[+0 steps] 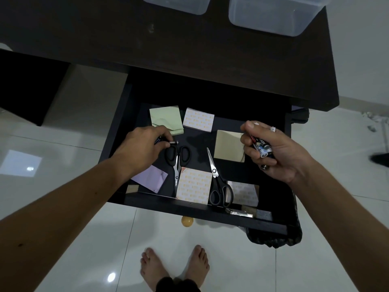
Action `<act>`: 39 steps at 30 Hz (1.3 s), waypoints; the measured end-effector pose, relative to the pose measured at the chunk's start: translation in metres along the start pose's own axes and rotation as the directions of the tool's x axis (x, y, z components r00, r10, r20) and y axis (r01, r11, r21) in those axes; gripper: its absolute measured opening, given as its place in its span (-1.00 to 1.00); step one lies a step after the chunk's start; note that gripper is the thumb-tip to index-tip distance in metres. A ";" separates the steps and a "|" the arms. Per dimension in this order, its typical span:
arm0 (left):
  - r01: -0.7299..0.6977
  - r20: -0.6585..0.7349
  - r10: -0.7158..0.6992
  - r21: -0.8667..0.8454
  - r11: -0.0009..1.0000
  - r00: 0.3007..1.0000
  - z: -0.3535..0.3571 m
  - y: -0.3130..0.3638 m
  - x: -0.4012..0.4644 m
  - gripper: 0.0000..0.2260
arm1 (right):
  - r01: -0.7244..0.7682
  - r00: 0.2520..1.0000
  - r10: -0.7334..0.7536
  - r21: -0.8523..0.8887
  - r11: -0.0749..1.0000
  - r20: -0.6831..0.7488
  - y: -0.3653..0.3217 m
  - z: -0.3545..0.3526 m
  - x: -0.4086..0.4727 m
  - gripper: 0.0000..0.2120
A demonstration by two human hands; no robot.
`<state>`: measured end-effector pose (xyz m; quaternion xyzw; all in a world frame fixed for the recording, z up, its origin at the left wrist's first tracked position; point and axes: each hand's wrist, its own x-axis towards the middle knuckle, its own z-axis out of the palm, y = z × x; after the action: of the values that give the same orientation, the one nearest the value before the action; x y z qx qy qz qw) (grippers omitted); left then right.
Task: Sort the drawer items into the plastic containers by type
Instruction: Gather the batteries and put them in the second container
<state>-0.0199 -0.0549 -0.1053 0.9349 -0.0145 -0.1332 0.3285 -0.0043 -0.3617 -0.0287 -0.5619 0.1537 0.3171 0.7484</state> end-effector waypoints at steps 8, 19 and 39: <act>0.211 0.118 -0.176 -0.603 0.769 0.977 -0.024 0.022 -0.018 -0.85 | -0.121 0.992 0.123 0.093 0.988 -0.018 -0.004 0.003 0.004 -0.88; 0.383 0.308 -0.251 -0.856 0.348 0.918 -0.057 0.033 -0.024 -0.62 | -0.195 0.963 0.185 0.032 0.980 0.198 0.001 0.015 0.017 -0.91; 0.208 0.137 -0.288 -0.949 0.236 0.948 -0.126 0.057 -0.050 -0.80 | -0.120 0.969 0.133 -0.076 0.990 0.209 -0.053 0.080 -0.003 -0.85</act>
<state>-0.0324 -0.0168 0.0361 0.5447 0.2268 -0.1341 0.7962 0.0175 -0.2960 0.0380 -0.5368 0.0980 0.4274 0.7208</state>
